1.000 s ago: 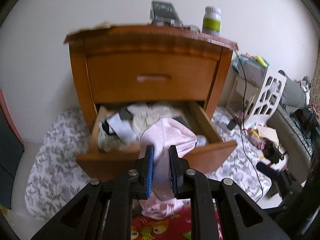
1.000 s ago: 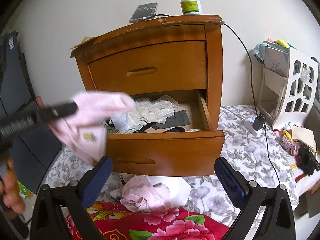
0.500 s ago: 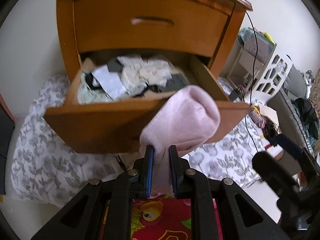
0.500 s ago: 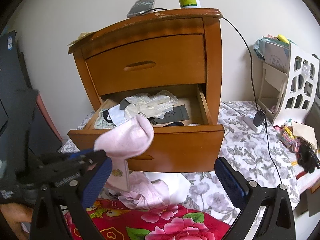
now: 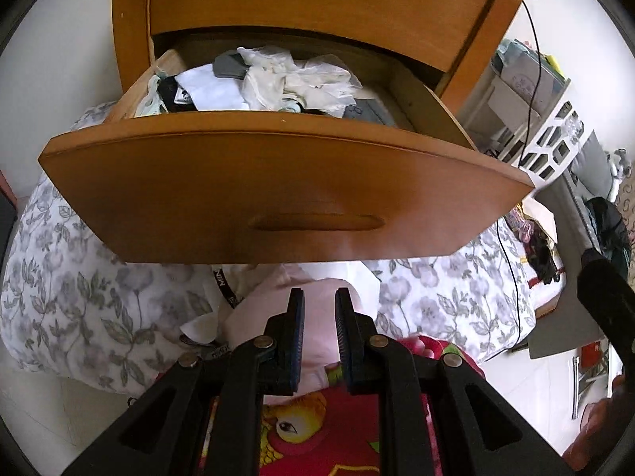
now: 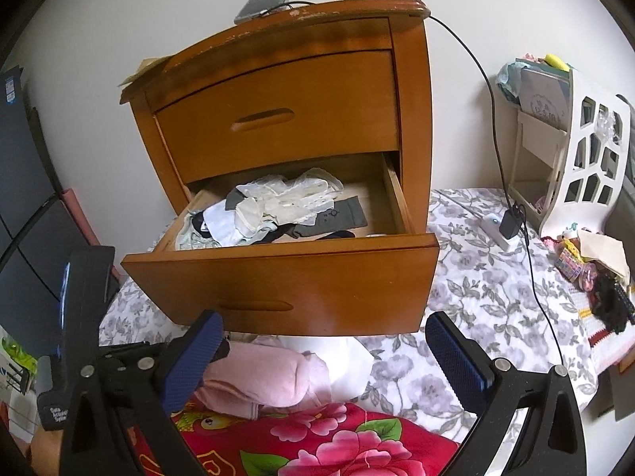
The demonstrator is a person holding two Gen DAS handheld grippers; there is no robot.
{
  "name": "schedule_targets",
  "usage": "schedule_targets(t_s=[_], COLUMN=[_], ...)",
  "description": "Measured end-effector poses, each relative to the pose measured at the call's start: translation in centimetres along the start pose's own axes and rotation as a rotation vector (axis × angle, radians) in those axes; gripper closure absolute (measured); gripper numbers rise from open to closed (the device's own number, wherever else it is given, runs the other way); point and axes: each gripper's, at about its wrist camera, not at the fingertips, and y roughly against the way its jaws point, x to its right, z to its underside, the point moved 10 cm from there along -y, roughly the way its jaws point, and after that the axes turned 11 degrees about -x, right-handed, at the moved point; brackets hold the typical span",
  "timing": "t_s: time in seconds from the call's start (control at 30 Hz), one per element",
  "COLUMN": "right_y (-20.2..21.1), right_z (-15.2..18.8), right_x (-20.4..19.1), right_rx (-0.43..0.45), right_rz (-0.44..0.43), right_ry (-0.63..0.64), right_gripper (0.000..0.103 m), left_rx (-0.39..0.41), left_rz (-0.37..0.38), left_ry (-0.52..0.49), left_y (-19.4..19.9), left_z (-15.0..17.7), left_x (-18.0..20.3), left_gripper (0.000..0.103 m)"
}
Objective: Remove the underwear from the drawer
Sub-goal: 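Lower the pink sock onto the pink cloth and open the left gripper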
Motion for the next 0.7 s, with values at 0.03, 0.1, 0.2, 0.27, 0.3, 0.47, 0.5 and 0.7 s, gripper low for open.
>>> schedule_targets(t_s=[0.03,0.1,0.2,0.27,0.3,0.47,0.5,0.7], right_y=[-0.1,-0.3,-0.4,-0.5,-0.6,-1.0,-1.0,-1.0], right_z=[0.0,0.1,0.2,0.2,0.2,0.3,0.3,0.4], right_x=[0.0,-0.1,-0.1,0.0,0.0,0.0,0.0,-0.2], right_rx=[-0.003,-0.009,-0.013,-0.015,-0.018,-0.028,-0.028,-0.029], right_rz=[-0.001,-0.002,-0.003,-0.002,-0.002,-0.001,-0.001,0.002], right_ry=[0.000,0.004,0.005,0.004,0.004,0.003,0.005,0.011], right_gripper=[0.000,0.000,0.000,0.000,0.000,0.000,0.000,0.000], left_rx=[-0.002,-0.008,-0.020,-0.026,-0.027,0.003,0.009,0.074], left_rz=[-0.004,-0.008,-0.015,-0.020,-0.021,-0.054,-0.057,-0.095], left_ry=[0.002,0.005,0.015,0.026,0.030,0.045,0.045,0.034], left_y=[-0.2,-0.7,-1.3,-1.6,-1.6,-0.5,-0.3,1.8], left_z=[-0.1,-0.5,-0.7,-0.6,-0.5,-0.7,-0.8,-0.9], left_x=[-0.1,-0.4,-0.8,-1.2,-1.3,-2.1,-2.2,-2.5], left_gripper=[0.087,0.087,0.087,0.087,0.087,0.084,0.072,0.034])
